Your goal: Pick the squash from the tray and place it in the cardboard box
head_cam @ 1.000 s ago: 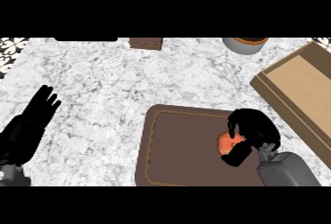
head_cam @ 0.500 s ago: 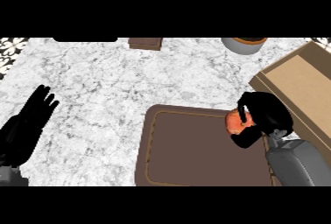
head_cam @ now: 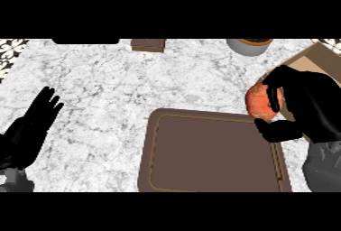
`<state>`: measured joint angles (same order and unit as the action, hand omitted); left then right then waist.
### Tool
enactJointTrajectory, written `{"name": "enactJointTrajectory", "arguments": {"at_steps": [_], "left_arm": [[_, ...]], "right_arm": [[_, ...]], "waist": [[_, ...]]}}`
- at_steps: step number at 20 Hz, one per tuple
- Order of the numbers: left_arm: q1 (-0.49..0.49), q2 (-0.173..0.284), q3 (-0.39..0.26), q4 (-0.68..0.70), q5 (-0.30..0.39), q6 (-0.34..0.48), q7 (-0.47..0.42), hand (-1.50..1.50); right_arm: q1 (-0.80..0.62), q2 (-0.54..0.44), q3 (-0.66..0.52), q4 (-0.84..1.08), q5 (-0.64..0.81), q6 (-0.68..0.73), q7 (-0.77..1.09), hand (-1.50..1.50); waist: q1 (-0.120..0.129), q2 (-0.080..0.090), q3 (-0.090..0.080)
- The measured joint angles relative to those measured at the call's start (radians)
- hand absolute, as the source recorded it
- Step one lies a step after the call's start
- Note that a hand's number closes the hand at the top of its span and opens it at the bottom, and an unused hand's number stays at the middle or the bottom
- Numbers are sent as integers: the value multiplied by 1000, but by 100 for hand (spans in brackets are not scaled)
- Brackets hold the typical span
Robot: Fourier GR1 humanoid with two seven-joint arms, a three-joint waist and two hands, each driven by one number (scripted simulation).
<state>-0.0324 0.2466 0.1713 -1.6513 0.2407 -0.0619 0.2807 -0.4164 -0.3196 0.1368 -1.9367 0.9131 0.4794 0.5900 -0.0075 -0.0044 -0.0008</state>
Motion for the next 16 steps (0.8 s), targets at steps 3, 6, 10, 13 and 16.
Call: {"name": "enactJointTrajectory", "arguments": {"at_steps": [3,6,10,13,16], "left_arm": [[8,6,4,-10,0,-5,3,0],[28,8,13,-15,9,-22,-4,0],[9,0,8,-11,0,-16,3,0],[8,-9,8,1,-2,-22,-11,0],[-3,-5,15,-11,1,-21,11,0]], "right_arm": [[-55,-12,-63,-74,1,42,74,150],[-101,-28,-141,-108,-7,69,125,150],[-152,-82,-243,-64,-12,71,121,150],[-177,-126,-315,-16,-29,66,91,150],[-181,-165,-339,47,-21,53,49,150]], "waist": [[1,-1,0],[4,0,0],[7,2,0],[8,3,0],[10,4,1]]}}
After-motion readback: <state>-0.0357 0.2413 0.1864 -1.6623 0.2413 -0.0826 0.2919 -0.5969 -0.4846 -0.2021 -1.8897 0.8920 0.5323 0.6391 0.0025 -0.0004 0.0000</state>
